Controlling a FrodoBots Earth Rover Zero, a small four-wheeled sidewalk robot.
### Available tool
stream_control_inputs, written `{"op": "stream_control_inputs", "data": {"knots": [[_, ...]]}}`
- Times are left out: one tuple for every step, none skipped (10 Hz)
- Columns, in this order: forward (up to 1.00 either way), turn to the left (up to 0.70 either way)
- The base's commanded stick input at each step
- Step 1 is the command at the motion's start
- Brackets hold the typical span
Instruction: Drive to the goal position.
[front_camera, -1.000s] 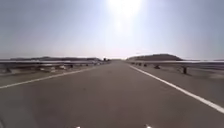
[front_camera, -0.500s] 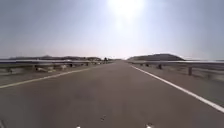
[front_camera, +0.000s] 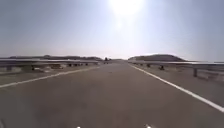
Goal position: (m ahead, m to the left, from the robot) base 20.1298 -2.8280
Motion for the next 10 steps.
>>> {"op": "stream_control_inputs", "data": {"knots": [[0.70, 0.00], [0.70, 0.00], [0.70, 0.00], [0.70, 0.00], [0.70, 0.00], [0.70, 0.00], [0.70, 0.00], [0.70, 0.00], [0.70, 0.00], [0.70, 0.00]]}}
